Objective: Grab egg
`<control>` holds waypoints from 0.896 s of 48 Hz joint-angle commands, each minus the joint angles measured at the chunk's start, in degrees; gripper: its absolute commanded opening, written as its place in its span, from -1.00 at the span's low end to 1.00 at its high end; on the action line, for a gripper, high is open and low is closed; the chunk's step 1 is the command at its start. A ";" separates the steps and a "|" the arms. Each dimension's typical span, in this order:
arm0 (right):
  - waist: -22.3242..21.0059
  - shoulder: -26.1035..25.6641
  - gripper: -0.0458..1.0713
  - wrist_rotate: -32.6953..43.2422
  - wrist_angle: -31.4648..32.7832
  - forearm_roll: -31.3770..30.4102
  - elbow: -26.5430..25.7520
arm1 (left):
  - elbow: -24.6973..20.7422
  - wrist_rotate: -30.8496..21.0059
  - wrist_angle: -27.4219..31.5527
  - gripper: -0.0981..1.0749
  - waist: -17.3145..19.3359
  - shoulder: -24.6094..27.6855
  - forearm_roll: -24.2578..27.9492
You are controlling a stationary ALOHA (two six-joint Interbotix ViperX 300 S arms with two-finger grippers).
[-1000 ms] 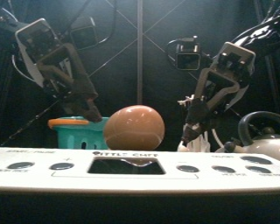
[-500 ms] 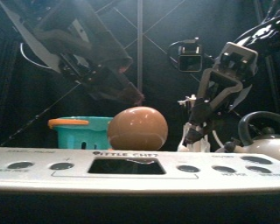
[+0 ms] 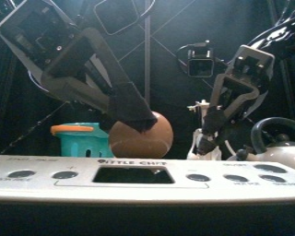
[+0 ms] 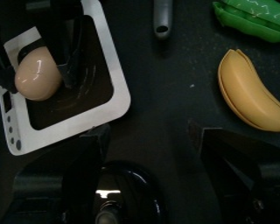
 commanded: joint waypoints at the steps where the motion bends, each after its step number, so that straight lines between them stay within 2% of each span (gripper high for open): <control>1: -0.09 -0.62 0.87 0.00 -0.26 0.00 -1.05 | -1.23 0.09 -0.26 0.78 -0.09 -0.53 -0.62; 18: -0.09 0.18 0.87 -0.09 -0.26 -0.26 -0.97 | -1.32 0.18 -0.18 0.33 0.35 -1.41 -0.79; 30: -0.09 0.18 0.87 -0.26 -0.18 -0.35 -1.05 | -0.97 0.35 -0.18 0.32 0.62 -5.01 -0.70; 43: 0.00 0.18 0.87 -0.53 -0.18 -0.44 -1.67 | -0.44 0.26 -0.53 0.32 1.76 -5.19 -0.79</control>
